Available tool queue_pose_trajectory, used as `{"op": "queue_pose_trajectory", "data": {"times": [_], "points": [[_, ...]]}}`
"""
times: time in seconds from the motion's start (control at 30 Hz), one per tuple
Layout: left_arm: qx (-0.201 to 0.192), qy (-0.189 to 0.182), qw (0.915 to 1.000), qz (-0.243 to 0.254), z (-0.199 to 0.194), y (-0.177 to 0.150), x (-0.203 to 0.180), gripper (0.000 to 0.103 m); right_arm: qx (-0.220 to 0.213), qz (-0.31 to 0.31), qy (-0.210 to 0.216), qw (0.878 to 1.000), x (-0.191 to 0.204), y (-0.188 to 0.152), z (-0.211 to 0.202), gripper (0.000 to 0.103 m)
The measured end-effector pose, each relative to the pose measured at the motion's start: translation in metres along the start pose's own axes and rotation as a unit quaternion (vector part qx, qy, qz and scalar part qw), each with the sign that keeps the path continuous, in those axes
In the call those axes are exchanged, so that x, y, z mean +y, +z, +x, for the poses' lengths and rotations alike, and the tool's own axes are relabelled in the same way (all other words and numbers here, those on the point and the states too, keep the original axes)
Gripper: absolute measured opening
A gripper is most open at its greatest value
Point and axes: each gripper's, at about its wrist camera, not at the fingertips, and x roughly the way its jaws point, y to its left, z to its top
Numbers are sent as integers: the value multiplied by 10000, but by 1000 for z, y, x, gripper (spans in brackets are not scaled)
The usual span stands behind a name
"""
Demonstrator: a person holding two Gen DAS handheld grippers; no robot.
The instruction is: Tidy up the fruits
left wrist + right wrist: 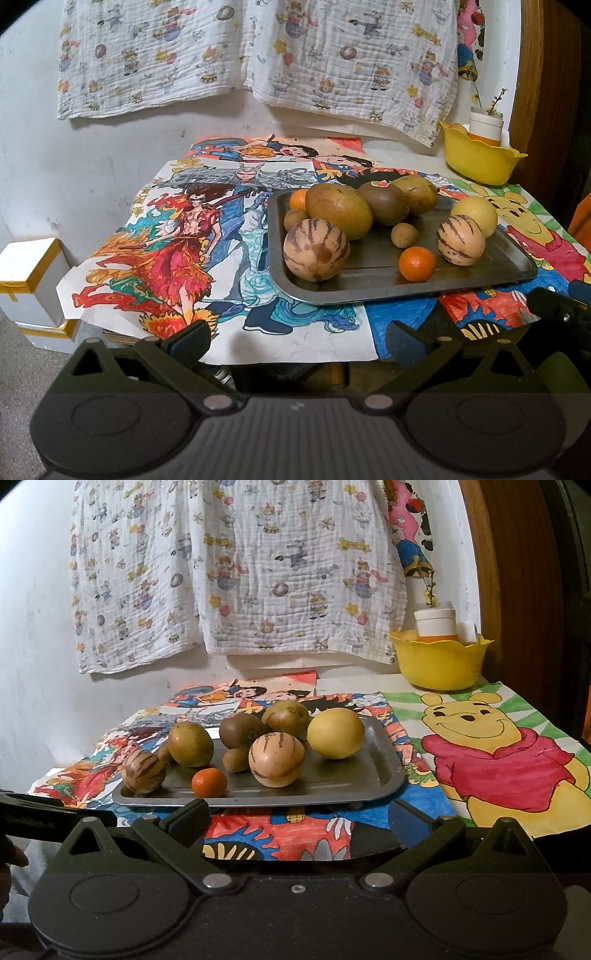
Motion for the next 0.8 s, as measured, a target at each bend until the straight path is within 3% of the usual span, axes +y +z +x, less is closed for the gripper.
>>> {"op": "queue_pose_trajectory", "data": {"times": [0.8], "points": [[53, -126, 9999, -75, 4, 1, 2, 102, -10, 20, 97, 10000, -2, 0, 3, 102]]}}
